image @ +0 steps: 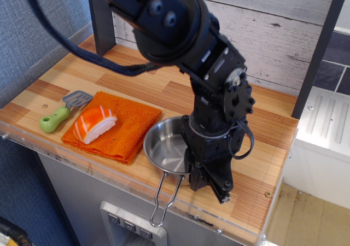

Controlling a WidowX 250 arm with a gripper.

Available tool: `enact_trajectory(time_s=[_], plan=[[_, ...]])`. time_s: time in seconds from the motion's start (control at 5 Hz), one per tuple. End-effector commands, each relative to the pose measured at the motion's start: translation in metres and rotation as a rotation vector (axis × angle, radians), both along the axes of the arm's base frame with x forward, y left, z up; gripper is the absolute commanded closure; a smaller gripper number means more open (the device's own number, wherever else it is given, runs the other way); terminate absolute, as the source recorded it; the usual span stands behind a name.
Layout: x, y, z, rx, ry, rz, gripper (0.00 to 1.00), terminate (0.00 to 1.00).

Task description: Scoot the pan to the right of the orange cloth.

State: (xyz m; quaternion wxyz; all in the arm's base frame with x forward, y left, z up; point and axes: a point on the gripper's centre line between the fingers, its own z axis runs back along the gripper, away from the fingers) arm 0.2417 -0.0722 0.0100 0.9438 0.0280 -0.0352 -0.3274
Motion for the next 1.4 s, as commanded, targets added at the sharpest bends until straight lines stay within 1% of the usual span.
enact_trajectory(time_s=[0.0,0.2,0.4,0.6,0.8,1.0,1.2], plan=[[0.007,0.007,0.013,-0.011,-0.021,0.014,0.00,0.00],[0.005,0.007,0.014,-0.008,-0.026,0.010,0.00,0.00],[0.005,0.006,0.020,-0.016,-0.035,-0.011,0.00,0.00],[0.003,0.005,0.043,-0.091,-0.081,-0.044,0.00,0.00],[0.002,0.011,0.075,-0.239,-0.078,-0.053,0.00,0.00],[-0.005,0.014,0.102,-0.244,-0.139,-0.054,0.00,0.00],[-0.005,0.014,0.102,-0.244,-0.139,-0.054,0.00,0.00]])
